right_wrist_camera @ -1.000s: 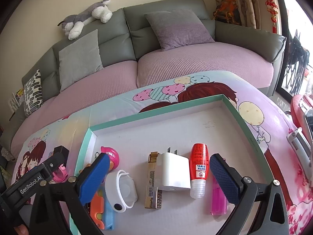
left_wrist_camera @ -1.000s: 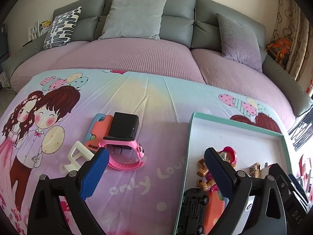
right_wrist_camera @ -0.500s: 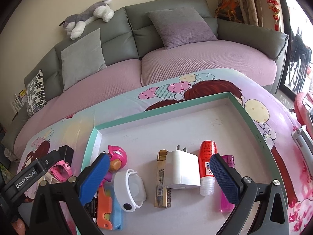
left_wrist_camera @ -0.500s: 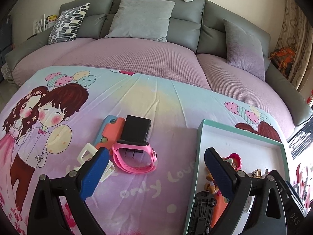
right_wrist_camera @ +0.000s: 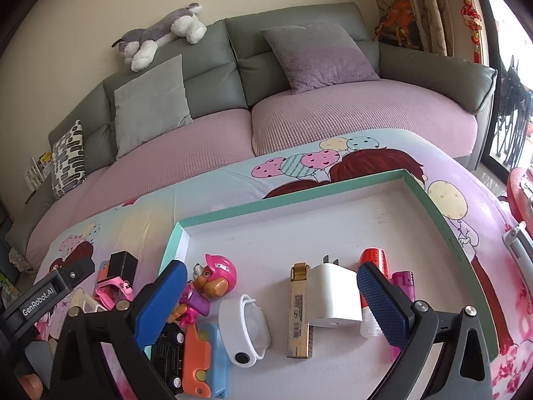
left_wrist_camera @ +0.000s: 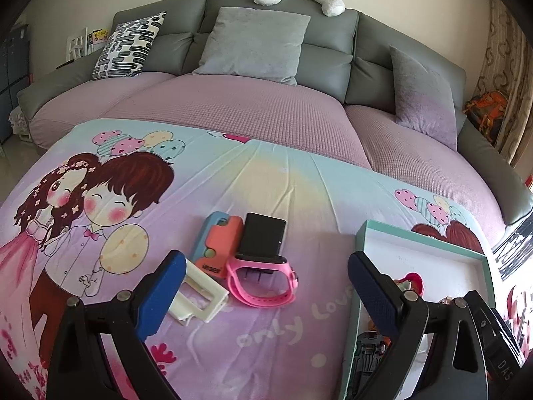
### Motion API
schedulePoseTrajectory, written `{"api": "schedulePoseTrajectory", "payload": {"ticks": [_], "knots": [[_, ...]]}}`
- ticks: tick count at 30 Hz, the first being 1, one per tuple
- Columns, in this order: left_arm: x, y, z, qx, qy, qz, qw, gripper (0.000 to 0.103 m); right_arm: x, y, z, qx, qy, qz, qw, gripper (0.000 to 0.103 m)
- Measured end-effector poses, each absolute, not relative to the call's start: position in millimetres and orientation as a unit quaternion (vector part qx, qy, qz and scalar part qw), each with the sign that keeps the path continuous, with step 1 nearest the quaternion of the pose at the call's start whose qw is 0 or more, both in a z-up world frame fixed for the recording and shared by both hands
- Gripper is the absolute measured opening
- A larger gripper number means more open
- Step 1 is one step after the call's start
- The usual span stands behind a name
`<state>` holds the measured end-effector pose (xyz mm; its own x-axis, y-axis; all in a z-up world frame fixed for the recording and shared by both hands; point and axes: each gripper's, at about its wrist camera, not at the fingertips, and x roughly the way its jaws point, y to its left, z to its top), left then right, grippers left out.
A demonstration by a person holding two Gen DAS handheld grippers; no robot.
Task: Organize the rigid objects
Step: 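Withdraw both tools from the tray toward the remaining objects, then move the left tool to the white stand while the right tool approaches the pink watch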
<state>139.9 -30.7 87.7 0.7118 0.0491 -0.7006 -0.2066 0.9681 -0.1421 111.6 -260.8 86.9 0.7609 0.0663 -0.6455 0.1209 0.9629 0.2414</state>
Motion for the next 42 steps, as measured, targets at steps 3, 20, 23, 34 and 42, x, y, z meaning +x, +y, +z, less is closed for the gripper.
{"api": "schedulePoseTrajectory", "payload": {"ticks": [3, 20, 23, 34, 42], "knots": [[138.3, -20.7, 89.5, -0.105, 0.383, 0.075, 0.915, 0.098, 112.0, -251.1, 91.4, 0.123, 0.346, -0.005, 0.93, 0.103], [117.1, 84.3, 72.2, -0.172, 0.401, 0.156, 0.886, 0.098, 122.0, -154.3, 100.6, 0.069, 0.355, 0.107, 0.926, 0.103], [119.7, 84.7, 63.5, -0.17, 0.416, 0.145, 0.881, 0.098, 126.3, -138.4, 96.3, 0.067, 0.365, 0.125, 0.92, 0.103], [124.4, 84.3, 46.2, -0.156, 0.447, 0.118, 0.873, 0.098, 151.4, -104.4, 88.4, 0.079, 0.394, 0.153, 0.903, 0.101], [127.3, 75.7, 44.7, -0.15, 0.449, 0.091, 0.876, 0.098, 156.3, -90.9, 78.2, 0.076, 0.408, 0.164, 0.895, 0.093]]}}
